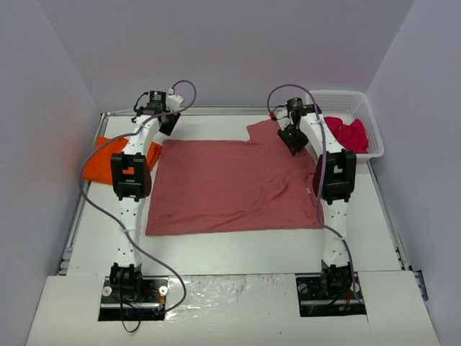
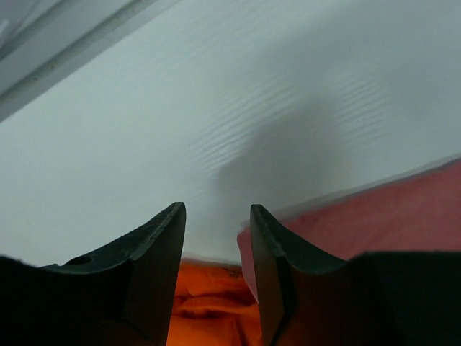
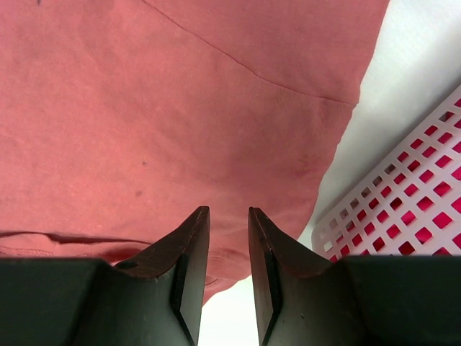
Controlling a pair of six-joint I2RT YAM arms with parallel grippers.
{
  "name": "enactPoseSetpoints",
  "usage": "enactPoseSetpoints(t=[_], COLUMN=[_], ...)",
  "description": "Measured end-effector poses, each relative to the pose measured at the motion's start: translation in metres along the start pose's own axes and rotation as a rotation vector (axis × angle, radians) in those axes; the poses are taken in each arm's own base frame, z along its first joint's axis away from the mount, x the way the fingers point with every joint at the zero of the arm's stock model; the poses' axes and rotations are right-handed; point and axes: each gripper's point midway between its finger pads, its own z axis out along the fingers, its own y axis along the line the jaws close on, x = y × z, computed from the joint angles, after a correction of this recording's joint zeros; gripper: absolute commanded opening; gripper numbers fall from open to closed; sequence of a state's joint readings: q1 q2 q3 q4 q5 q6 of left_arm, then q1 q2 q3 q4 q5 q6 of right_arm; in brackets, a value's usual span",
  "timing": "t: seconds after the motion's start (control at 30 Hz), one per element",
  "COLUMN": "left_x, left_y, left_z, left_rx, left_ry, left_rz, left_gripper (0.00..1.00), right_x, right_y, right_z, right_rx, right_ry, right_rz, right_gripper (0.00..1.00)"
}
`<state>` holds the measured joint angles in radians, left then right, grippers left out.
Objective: Fold and stack the t-shirts
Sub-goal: Grap the side of the flattened tshirt furthest away from the robot with both arms
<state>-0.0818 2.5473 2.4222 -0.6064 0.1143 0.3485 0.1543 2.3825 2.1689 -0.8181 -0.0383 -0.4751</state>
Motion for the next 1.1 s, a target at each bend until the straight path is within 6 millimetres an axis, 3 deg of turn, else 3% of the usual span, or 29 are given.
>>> enactPoseSetpoints(t=[0.13,0.4,0.73,1.1], left_x=[0.02,0.04,0.051,0.059], left_y=[-0.006,-0.012,-0.024,-0.01], left_z=[0.002,-0.002,-0.01,-0.002], left_rx=[0.074,0.184,0.29,0.281], left_ry=[0.048,0.075,0.098,0.109], left_rz=[-0.049,-0.114,-0.146,-0.157], left_gripper=[0.36,0.36,0.37,0.38], right_x=[0.003,0.019,0.02,0.017], right_y=[-0.002,0.002,-0.002,0.002], right_z=[0.003,0.015,0.016,0.017], right_rx=[0.016,0.024,0.063,0.087], right_ry=[0.013,0.065,0.078,0.087], right_rz=[0.0,-0.006,-0.011,-0.031], right_gripper=[0.25,0.24,0.24,0.23])
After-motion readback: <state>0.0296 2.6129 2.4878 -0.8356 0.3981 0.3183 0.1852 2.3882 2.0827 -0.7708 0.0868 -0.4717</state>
